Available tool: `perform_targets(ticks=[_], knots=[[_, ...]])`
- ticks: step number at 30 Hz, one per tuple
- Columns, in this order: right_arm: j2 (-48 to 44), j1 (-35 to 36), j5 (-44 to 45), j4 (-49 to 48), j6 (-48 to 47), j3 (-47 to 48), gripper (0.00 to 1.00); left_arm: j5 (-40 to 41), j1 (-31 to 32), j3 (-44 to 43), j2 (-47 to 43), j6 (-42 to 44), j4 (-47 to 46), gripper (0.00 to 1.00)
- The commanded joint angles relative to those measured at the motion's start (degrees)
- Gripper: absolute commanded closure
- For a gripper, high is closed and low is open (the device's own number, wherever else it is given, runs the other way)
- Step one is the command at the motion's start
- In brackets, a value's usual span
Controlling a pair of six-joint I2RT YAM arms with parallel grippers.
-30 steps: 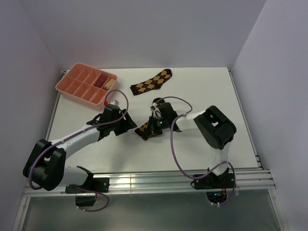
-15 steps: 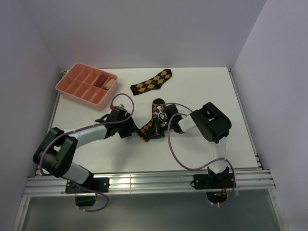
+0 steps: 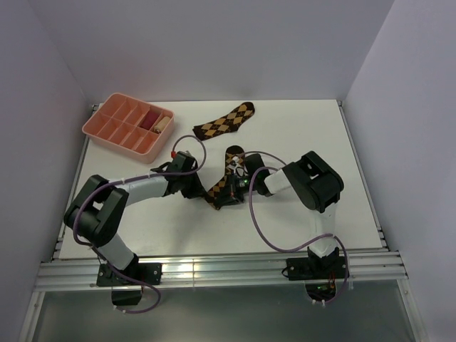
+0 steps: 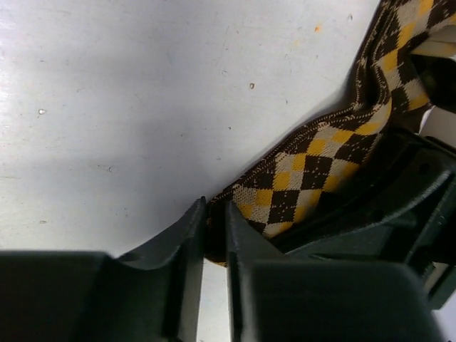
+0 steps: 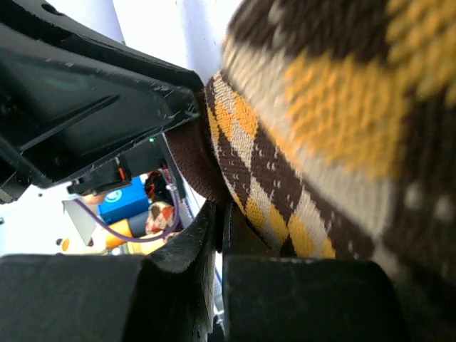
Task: Roll the socks
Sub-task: Roll the sock at the center of the board.
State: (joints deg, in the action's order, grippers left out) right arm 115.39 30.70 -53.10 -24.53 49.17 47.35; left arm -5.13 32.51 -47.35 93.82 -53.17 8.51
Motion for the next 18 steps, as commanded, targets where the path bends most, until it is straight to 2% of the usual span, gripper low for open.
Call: perform_targets(ticks=[1,4,6,11,14,18], knots=[[-1.0,-0.6,8.4,9.0,-6.2,-0.3,1.00,0.4,0.5,-2.6,1.7,1.9,4.5,0.81],[-3.2,-0.4,9.9,9.9,-7.8,-0.3,0.99,0.9,0.7,-4.7,3.4,3.2,7.6,0.93],[-5.1,0.1,11.5,11.9,-9.3,0.1,0.91,1.0,1.0,-6.3,4.0,3.7,8.8,0.99],[-12.5,2.7,17.1,13.7,-15.4,-0.3,0.64,1.3,1.6,-9.9,5.8,5.7,12.6,1.00],[-17.0,5.1,23.9,15.9,-20.4,-0.3,0.55,0.7,1.8,-11.9,7.1,6.6,14.2,1.00],[-21.6,8.6,33.8,18.3,-26.0,-0.4,0.51,0.0,2.0,-13.6,8.5,7.3,15.2,1.00]])
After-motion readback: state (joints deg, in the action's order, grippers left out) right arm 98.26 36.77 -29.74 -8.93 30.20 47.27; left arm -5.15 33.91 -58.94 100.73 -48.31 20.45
